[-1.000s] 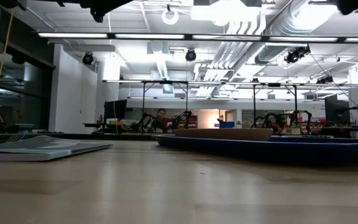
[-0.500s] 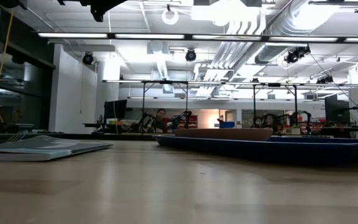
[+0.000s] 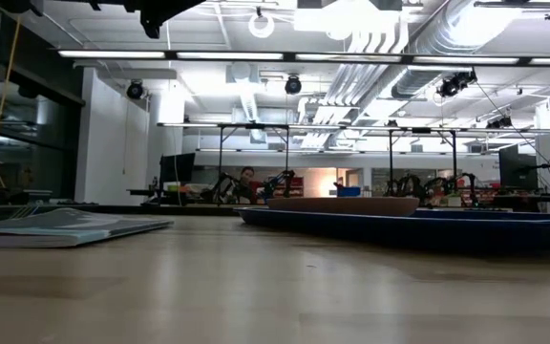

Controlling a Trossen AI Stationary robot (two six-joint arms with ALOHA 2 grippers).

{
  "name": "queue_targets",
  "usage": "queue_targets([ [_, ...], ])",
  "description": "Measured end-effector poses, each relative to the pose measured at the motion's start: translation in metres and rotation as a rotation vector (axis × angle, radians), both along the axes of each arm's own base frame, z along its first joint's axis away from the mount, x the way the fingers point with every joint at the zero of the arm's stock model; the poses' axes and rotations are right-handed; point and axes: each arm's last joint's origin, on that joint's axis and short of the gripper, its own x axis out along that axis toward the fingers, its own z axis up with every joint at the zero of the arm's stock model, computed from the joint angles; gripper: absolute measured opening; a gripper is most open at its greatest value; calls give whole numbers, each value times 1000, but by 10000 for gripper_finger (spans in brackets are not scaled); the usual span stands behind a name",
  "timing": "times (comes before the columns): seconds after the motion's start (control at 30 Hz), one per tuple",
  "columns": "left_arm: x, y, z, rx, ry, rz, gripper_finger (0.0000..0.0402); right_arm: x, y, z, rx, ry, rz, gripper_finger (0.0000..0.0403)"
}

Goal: Pick and place plate/cup/fork/spoon on tray
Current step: Put the black cup on the blue tray

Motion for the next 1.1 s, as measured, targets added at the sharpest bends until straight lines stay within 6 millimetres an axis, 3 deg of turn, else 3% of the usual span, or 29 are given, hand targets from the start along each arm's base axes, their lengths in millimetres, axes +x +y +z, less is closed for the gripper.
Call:
queue_targets([
  [0.7,12,0,-4,33,-7,4,173,9,21,-33,-132,61,140,158],
  [1.1,12,0,-4,33,-7,4,173,11,24,-39,-152,73,182,155],
])
